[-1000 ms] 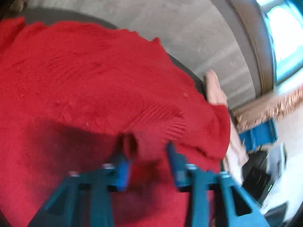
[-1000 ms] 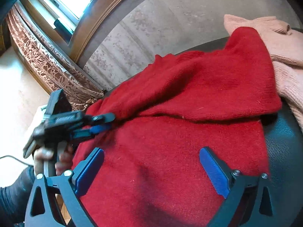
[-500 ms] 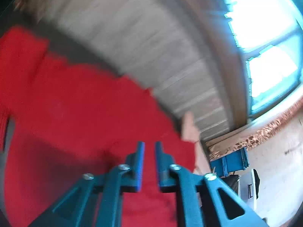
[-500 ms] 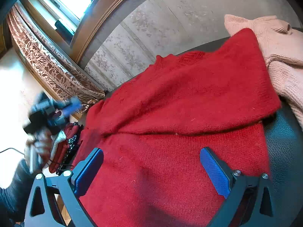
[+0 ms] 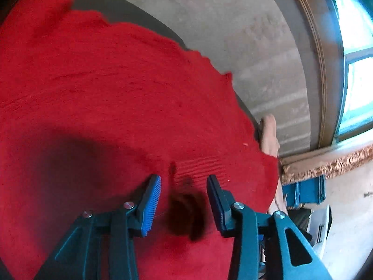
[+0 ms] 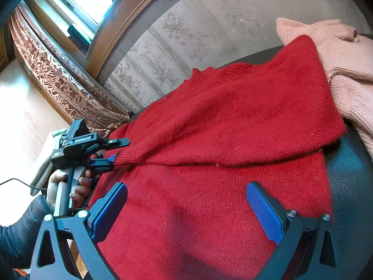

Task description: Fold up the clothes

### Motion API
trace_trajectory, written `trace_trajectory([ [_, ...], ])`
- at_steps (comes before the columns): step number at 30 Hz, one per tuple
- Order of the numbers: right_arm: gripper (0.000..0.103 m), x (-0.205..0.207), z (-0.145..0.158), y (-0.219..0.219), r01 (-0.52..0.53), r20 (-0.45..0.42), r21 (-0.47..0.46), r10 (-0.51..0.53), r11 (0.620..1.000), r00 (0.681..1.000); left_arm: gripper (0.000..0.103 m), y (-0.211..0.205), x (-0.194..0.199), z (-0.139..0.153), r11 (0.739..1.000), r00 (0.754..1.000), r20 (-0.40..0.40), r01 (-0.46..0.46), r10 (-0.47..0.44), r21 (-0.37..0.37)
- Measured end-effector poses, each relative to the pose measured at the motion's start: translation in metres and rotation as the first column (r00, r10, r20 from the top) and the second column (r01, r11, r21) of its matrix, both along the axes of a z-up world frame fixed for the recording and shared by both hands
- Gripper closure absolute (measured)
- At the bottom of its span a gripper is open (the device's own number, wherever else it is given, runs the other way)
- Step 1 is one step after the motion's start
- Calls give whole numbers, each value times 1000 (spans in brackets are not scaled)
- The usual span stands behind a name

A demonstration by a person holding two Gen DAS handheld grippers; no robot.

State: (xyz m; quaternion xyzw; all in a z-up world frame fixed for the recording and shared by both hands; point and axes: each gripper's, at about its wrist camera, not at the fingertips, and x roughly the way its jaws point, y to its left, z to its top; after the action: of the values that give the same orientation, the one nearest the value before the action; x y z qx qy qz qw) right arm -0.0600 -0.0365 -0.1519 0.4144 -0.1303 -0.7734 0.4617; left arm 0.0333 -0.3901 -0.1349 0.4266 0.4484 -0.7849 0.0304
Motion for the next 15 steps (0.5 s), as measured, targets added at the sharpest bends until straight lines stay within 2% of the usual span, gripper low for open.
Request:
trace_trajectory([
  [2, 0, 0, 0, 0, 0, 0, -1, 0, 1000, 1000, 61, 8, -12, -2, 999, 999, 23, 36, -36, -10],
  [5, 0, 0, 1, 1, 0, 1, -7, 0, 1000, 1000, 60, 12, -15, -2, 1000, 999, 31, 24, -23, -12],
  [7, 0, 0, 2, 1, 0, 1, -8, 0, 1000, 1000, 78, 11, -16, -2, 1000, 1000, 27, 1, 0, -25],
  [8, 0, 0, 2, 1, 0, 1, -8, 0, 1000, 1000, 97, 9, -15, 0, 999, 1000, 12, -26, 26, -25],
  [11, 0, 1, 2, 1, 0, 1, -11, 0, 1000, 1000, 98, -4, -8, 17, 996, 994, -71, -88, 88, 2],
  [15, 0, 1, 2, 1, -1, -1, -11, 1, 1000, 1000, 98, -17, -9, 67, 994, 973, -207, -108, 102, -15],
])
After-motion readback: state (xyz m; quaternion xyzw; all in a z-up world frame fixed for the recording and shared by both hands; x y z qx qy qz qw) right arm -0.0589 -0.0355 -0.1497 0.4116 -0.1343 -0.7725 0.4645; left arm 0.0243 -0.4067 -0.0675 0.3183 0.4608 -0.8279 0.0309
